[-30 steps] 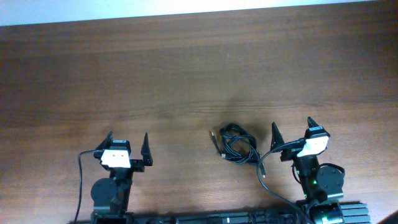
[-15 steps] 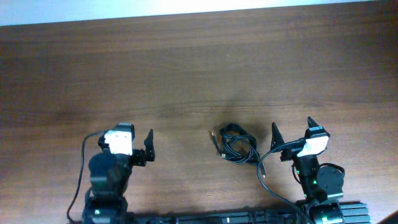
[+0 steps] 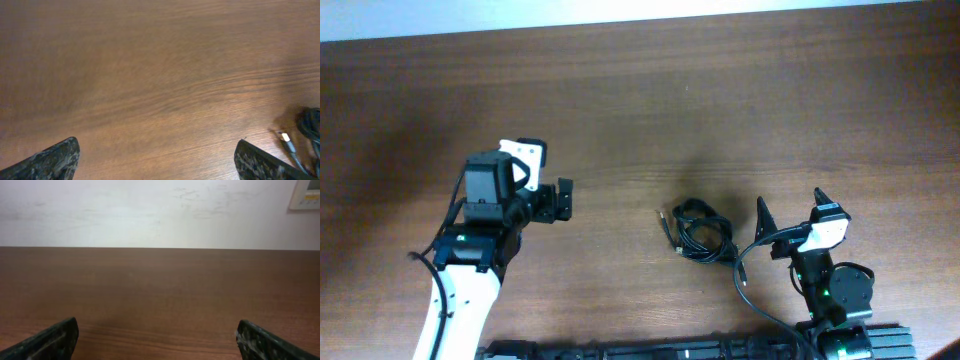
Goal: Untangle cables
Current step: 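Raise the left gripper forward and up above the cable bundle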
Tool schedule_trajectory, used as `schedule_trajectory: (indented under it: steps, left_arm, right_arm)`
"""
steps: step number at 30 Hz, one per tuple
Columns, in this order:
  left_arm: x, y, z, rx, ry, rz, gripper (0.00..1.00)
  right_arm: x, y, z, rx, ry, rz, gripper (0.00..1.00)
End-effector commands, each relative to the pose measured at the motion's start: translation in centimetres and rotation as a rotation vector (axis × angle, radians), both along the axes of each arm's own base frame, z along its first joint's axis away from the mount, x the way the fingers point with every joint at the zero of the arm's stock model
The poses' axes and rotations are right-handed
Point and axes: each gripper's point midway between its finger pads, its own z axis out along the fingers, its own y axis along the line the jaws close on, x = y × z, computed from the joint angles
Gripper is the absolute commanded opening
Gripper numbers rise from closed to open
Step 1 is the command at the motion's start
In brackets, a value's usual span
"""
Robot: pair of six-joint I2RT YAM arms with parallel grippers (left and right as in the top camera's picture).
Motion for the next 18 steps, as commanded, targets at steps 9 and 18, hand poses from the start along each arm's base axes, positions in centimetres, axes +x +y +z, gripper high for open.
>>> schedule_trajectory:
  steps: [9, 18]
  left_arm:
    - [1.4, -4.1, 5.8, 0.009, 0.042, -0.214, 0.99]
    - [1.9, -5.2, 4.6, 0.089, 0.241, -0.255, 0.99]
  right_arm:
    - [0.0, 0.2, -0.2, -0.007, 0.003, 0.01, 1.0]
    - [0.0, 0.2, -0.2, -0.007, 0.003, 0.01, 1.0]
